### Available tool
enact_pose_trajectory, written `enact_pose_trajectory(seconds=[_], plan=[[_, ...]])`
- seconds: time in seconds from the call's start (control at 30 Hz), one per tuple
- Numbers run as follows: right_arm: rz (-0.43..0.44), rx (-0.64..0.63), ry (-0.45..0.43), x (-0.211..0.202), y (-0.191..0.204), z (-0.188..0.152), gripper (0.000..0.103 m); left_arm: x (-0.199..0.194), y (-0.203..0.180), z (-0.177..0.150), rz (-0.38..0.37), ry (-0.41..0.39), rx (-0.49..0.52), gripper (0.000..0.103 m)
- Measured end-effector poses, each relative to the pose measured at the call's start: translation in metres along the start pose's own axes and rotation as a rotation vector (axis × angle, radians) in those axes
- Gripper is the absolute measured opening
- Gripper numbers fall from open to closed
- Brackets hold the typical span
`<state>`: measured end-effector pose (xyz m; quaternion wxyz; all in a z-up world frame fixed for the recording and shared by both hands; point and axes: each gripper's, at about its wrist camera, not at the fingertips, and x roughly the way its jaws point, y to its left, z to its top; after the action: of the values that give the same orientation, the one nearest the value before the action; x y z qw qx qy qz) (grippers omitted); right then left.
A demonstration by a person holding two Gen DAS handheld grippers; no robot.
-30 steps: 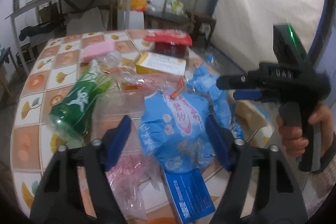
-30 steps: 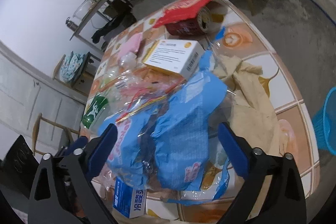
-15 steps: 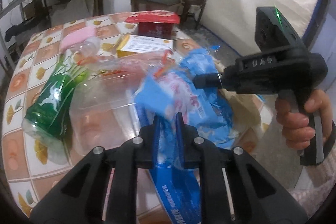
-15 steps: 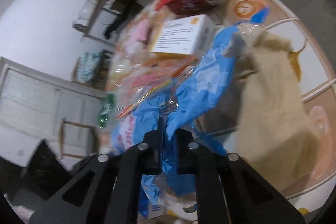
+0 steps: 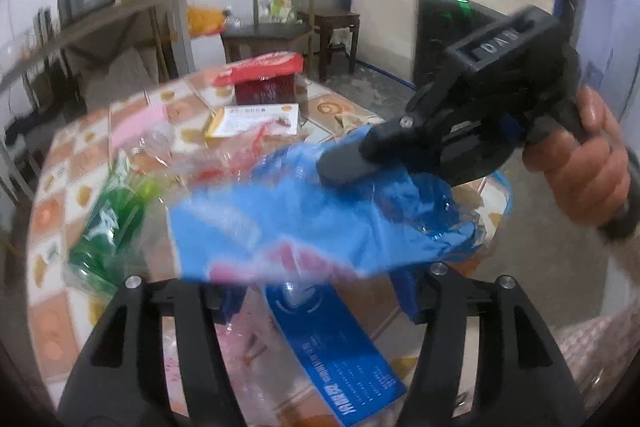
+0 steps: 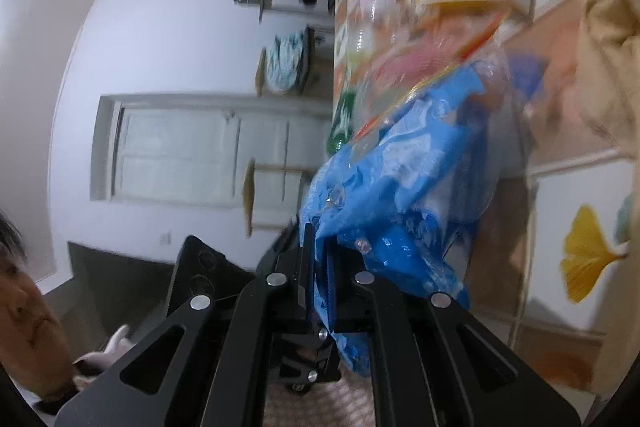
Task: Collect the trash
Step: 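Grasp the blue snack bag with the left tool while the right tool grasps the beige cloth, then carry the blue bag and beige cloth over the blue wastebasket with both tools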
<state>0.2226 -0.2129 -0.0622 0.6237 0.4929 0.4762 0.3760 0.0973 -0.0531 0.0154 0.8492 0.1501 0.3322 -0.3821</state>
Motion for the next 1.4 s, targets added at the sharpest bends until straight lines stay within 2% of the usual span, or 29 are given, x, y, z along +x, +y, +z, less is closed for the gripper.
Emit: enact_pose_trajectory(seconds=[0.07,0.37,0.4,0.57,0.73,0.87,0.9,0.97,1.03,1.1,1.13,1.17,1.2,1.23,1.33,1.37,1.4], plan=[[-0.007,0.004,0.065,0.008,0.003,0.0,0.005,-0.003,-0.005,0.0,0.009,0.0,0.052,0.058],[-0.15,-0.1,0.309,0.049,0.027,-0.005,0.005,-0.015,-0.028,0.001,-0.006,-0.004,0.189,0.059],[-0.16,-0.107,0.323,0.052,0.029,-0.006,0.005,-0.017,-0.029,0.0,-0.012,-0.003,0.196,0.057],[-0.165,-0.133,0.339,0.054,0.037,-0.006,0.007,-0.019,-0.028,-0.002,-0.048,-0.005,0.167,0.033],[-0.137,-0.151,0.312,0.044,0.043,-0.01,0.011,-0.02,-0.026,-0.003,-0.071,-0.009,0.139,0.022],[-0.093,-0.184,0.247,0.019,0.052,-0.01,0.056,-0.018,-0.024,-0.004,-0.085,0.001,0.116,0.012],[-0.1,-0.2,0.218,0.011,0.055,-0.01,0.062,-0.018,-0.024,-0.004,-0.09,-0.002,0.106,0.01],[-0.111,-0.233,0.12,-0.02,0.061,-0.012,0.062,-0.02,-0.018,-0.003,-0.102,-0.012,0.063,0.009],[-0.134,-0.244,-0.029,-0.056,0.062,-0.012,0.062,-0.021,-0.012,-0.001,-0.108,-0.017,0.016,0.007],[-0.218,-0.255,-0.183,-0.09,0.056,-0.017,0.062,-0.021,-0.005,0.001,-0.11,-0.019,-0.035,0.007],[-0.288,-0.259,-0.253,-0.101,0.053,-0.019,0.062,-0.021,-0.001,0.002,-0.111,-0.019,-0.061,0.006],[-0.405,-0.264,-0.326,-0.113,0.048,-0.02,0.062,-0.021,0.002,0.004,-0.11,-0.02,-0.082,0.006],[-0.496,-0.269,-0.36,-0.117,0.043,-0.021,0.062,-0.021,0.003,0.003,-0.109,-0.022,-0.094,0.006],[-0.621,-0.292,-0.38,-0.114,0.036,-0.02,0.062,-0.023,0.003,0.001,-0.114,-0.023,-0.108,0.005],[-0.877,-0.448,-0.319,-0.09,0.025,-0.013,0.062,-0.025,0.005,0.004,-0.136,-0.023,-0.142,0.005],[-0.942,-0.536,-0.265,-0.082,0.019,-0.009,0.062,-0.024,0.007,0.007,-0.138,-0.022,-0.147,0.005],[-0.955,-0.604,-0.221,-0.077,0.016,-0.006,0.062,-0.025,0.006,0.008,-0.138,-0.02,-0.147,0.005]])
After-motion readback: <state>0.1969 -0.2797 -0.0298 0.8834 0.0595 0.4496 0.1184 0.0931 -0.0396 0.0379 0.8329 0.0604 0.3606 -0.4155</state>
